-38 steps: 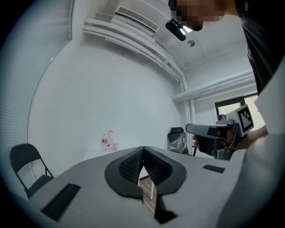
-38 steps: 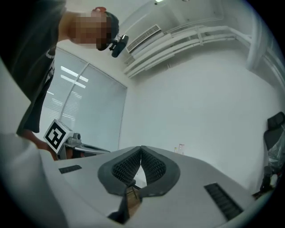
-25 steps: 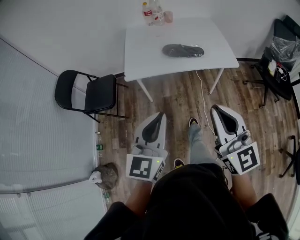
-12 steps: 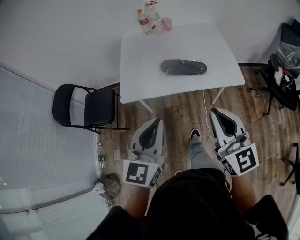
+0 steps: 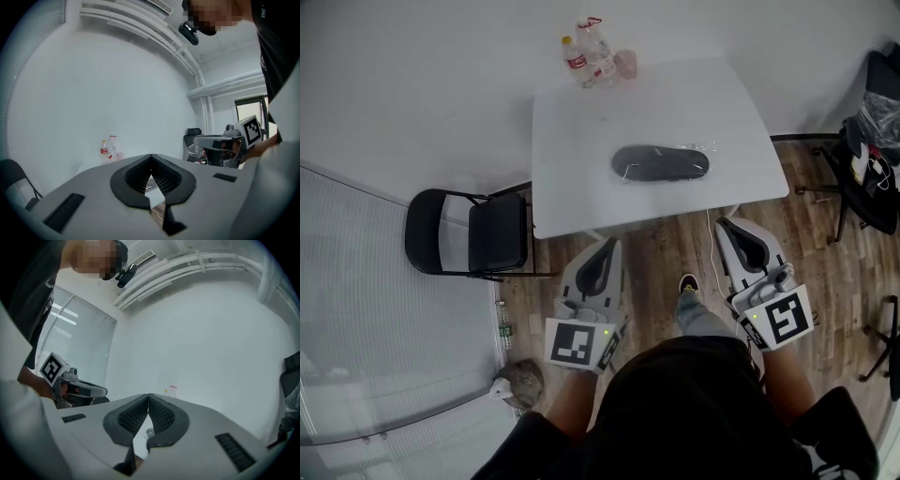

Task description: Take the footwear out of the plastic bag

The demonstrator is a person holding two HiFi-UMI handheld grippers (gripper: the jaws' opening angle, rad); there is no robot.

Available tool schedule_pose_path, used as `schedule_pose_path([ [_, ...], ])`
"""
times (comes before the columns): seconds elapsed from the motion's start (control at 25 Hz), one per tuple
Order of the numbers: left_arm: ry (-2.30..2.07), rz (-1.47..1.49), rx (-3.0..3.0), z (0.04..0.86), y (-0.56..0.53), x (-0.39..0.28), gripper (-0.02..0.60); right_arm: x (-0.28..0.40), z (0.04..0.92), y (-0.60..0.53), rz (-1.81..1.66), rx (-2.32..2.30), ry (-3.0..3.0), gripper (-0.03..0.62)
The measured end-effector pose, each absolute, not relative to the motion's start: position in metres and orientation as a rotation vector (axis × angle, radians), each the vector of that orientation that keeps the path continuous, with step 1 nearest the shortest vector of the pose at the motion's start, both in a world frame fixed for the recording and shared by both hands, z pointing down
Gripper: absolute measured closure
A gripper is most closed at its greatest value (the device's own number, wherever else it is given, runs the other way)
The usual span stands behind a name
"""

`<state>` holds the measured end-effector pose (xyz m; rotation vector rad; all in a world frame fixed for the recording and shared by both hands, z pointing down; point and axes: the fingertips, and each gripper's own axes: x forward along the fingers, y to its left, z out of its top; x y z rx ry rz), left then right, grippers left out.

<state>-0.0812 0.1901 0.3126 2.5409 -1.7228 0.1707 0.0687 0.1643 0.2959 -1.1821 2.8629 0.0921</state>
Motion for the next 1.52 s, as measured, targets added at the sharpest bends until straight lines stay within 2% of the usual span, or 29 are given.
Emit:
schedule_pose_path([
  [0.56, -1.764, 0.337, 2.507, 0.322, 0.086, -0.047, 0.56, 0.109, 0.295, 0.051, 0.095, -1.201, 2.847, 0.576],
  [0.88, -1.837, 0.42, 2.465, 0.328, 0.051, -0.051, 0.558, 0.121, 0.303, 0.007, 0.084, -1.271, 2.83, 0.576],
  [1.24, -1.769, 0.466, 2.5, 0.342, 0.009, -0.059, 0.558, 0.106, 0.313, -0.026, 0.075, -1.316, 2.85, 0.576],
  [1.52, -1.511, 0.546, 2.652, 0.362, -0.036, -0.06, 0.558, 0.084, 0.316, -0.058, 0.099, -1.347, 2.866, 0.576],
])
